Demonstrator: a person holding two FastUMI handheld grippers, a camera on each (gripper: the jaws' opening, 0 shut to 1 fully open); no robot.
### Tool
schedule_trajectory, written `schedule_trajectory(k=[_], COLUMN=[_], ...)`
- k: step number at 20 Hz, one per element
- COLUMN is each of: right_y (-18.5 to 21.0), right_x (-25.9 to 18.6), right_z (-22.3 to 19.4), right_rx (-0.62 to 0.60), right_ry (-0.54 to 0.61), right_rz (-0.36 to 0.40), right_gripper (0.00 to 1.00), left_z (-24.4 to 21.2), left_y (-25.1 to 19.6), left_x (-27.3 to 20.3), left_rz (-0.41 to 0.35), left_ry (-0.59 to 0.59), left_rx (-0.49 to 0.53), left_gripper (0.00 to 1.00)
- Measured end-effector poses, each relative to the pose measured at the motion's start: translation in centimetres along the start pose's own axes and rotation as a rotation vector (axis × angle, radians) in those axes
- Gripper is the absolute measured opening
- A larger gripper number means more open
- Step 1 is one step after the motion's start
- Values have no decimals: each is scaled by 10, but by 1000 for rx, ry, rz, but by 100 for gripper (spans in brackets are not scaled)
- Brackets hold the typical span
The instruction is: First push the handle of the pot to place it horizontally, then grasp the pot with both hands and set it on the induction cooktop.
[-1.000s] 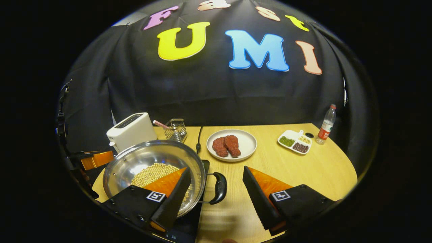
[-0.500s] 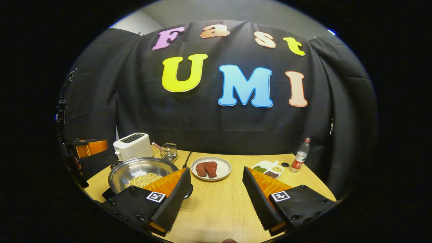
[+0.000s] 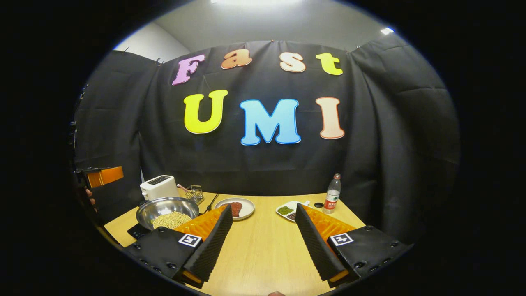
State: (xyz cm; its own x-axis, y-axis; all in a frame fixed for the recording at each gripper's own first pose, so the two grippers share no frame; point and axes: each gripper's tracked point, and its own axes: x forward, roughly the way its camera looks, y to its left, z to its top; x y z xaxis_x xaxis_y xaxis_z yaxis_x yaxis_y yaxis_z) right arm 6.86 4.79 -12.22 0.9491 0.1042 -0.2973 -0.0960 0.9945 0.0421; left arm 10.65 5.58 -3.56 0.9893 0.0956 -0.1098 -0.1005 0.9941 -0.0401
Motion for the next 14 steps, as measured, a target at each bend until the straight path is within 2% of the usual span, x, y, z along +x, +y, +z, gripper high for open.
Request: schedule_trajectory(k=[2,3,6,9,10,14], right_y=[-19,-26,-38,-42,-43,-35], right_x=[-19,-28,-55,-77,-84,-102], right_z=[3,5,13,24,27,38], right_rx=[0,-4,-11,-25,-32,-33], right_ry=[-18,-26,-52,-86,-94,-116], right_rz=[1,4,12,11,6,-17], right_gripper=[97,92,92,92,97,97], left_z=[6,9,23,39,45,62], left_y=[-24,-36,-56,-65,-66,-59], left_x=[-23,-34,-62,-85,-90,-109], left_rz=[-5,-12,-17,-28,-32,-54], left_ry=[-14,-23,-49,-74,-85,-118], left_rx=[2,0,2,-4,4,40], left_gripper=[72,72,73,74,74,75])
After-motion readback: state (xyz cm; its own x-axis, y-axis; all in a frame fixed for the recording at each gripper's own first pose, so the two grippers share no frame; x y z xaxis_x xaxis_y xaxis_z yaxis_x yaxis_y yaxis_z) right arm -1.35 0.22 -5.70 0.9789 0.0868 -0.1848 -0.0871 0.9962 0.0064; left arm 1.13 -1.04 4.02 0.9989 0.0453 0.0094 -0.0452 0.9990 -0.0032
